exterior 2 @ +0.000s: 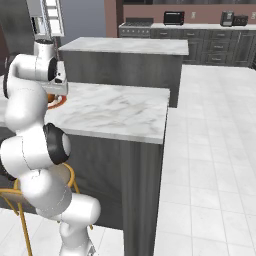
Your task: Pick up the peach and mango from the fridge and place one fruit on each plate on the dining counter.
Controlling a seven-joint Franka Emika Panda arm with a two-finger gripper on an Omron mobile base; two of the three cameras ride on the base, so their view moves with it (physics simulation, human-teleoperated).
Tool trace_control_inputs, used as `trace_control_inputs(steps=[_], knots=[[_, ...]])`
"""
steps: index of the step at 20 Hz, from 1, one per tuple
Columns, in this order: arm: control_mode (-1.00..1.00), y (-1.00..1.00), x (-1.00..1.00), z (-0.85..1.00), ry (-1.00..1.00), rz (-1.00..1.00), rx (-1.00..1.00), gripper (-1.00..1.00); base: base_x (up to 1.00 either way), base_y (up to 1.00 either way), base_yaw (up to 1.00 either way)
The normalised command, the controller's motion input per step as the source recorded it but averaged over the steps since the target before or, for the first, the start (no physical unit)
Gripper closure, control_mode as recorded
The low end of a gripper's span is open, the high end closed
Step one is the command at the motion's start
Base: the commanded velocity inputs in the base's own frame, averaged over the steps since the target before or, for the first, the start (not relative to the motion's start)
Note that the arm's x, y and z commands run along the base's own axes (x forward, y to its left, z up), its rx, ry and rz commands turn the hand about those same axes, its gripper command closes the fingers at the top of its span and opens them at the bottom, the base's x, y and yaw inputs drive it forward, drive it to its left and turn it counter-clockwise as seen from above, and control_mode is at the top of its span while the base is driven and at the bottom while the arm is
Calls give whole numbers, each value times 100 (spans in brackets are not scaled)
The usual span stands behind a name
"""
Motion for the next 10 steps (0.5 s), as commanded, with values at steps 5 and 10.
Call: trace_control_inputs(steps=[5, 10], knots=[[-100, 0, 34, -20, -5, 0, 0, 100, 0, 0, 0], [-100, 2, 22, -11, -16, 0, 0, 100, 0, 0, 0]])
